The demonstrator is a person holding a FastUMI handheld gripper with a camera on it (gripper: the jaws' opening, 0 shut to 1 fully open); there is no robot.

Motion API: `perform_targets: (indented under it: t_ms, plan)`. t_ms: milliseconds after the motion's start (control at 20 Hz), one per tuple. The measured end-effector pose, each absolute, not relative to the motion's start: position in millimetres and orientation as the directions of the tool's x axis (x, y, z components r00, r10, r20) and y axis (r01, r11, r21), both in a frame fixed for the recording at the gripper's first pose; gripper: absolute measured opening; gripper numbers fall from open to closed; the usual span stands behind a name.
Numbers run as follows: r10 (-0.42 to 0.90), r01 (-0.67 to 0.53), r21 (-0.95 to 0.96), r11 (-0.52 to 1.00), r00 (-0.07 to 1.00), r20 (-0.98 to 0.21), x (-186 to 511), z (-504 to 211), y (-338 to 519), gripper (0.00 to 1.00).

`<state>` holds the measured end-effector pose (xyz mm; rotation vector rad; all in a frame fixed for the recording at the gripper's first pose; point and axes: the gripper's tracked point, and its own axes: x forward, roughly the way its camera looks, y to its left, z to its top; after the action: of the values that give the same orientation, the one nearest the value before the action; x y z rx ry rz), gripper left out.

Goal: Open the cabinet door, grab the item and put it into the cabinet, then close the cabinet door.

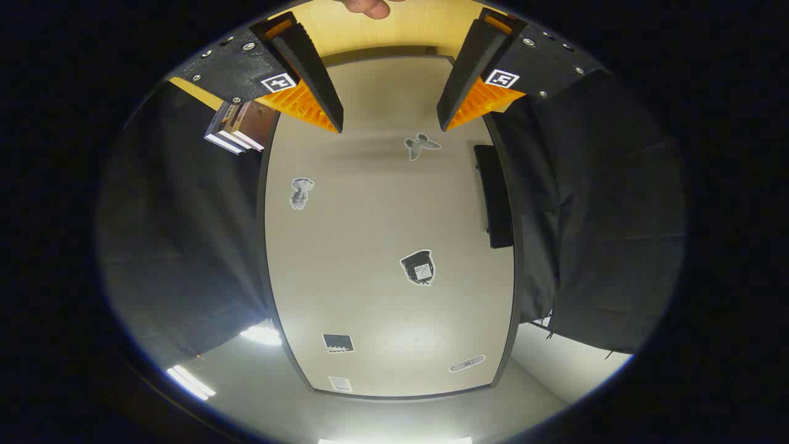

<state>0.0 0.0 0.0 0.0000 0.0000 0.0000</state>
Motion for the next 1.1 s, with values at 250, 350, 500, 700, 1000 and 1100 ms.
perform_targets:
  t_ms: [250, 350, 500, 700, 1000, 1100]
  plan:
    - [-0.027, 0.026, 0.008, 1.000, 1.000, 0.006, -2, 4, -10, 0.95]
    - [-0.019, 0.019, 0.015, 1.000, 1.000, 0.004, -2, 4, -9, 0.95]
    - [-0.014, 0.014, 0.014, 1.000, 1.000, 0.002, -2, 7, -9, 0.95]
    - [-0.010, 0.010, 0.016, 1.000, 1.000, 0.001, -2, 8, -7, 0.95]
    - [-0.009, 0.009, 0.006, 1.000, 1.000, 0.006, 0, 9, -1, 0.95]
    - [-0.004, 0.004, 0.009, 1.000, 1.000, 0.004, 4, 9, 2, 0.95]
